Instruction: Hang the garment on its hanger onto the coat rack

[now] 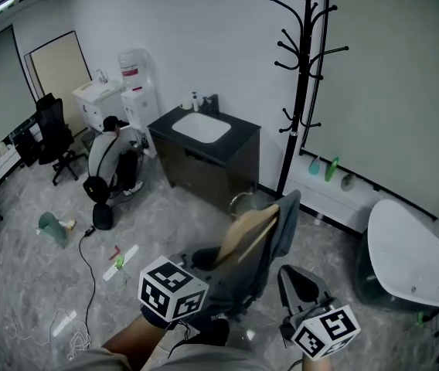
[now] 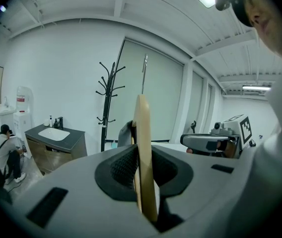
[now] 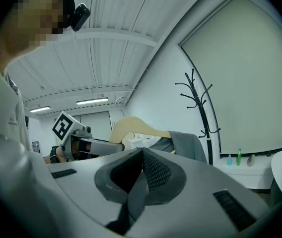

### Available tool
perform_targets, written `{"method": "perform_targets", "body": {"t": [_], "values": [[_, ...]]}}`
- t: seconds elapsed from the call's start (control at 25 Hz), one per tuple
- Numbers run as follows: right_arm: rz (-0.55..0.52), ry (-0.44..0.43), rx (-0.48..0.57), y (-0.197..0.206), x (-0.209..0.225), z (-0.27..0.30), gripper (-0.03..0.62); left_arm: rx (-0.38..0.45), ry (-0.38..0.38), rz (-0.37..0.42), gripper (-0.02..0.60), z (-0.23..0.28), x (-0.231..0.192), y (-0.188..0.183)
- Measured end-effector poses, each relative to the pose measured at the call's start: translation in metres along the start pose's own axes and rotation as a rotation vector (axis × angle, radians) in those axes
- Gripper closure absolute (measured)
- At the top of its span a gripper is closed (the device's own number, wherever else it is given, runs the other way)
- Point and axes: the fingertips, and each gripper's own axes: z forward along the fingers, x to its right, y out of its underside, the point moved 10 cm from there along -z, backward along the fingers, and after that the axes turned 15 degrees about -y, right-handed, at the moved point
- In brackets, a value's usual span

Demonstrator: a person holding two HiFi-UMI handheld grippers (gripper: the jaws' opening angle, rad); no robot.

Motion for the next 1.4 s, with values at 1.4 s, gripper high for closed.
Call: {"method": "perform_targets", "body": {"t": [1.4], "values": [[-0.009,-0.053,0.038,-0.112,0.381,0.24,0.579,0.022,-0.233,-0.077,0.531,0.358,-0.232,-0.165]]}}
